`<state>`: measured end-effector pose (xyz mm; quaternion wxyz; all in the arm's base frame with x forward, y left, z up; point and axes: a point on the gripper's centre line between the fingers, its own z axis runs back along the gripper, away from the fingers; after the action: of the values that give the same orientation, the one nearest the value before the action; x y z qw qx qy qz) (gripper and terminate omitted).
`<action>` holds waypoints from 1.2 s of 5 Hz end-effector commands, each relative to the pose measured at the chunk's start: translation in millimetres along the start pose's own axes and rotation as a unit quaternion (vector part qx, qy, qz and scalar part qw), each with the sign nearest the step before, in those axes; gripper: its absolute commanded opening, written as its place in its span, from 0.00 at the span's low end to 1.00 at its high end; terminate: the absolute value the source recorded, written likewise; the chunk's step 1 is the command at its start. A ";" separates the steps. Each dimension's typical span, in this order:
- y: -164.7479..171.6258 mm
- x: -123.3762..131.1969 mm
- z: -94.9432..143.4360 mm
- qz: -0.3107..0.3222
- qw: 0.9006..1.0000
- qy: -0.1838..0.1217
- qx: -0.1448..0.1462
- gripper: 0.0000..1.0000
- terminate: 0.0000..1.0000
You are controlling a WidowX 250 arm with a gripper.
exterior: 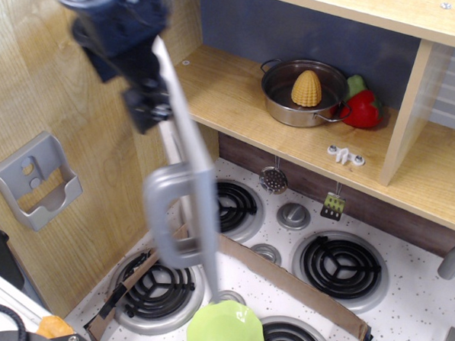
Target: Close microwave
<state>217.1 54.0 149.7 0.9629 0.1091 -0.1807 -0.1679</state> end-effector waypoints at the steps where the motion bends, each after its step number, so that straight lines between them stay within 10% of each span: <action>1: -14.5 46.0 -6.1 0.041 0.996 -0.077 -0.012 1.00 0.00; 6: -25.2 117.3 -23.6 0.053 0.977 -0.206 -0.003 1.00 0.00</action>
<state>315.7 -7.2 130.1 0.9214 0.0553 -0.3593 -0.1372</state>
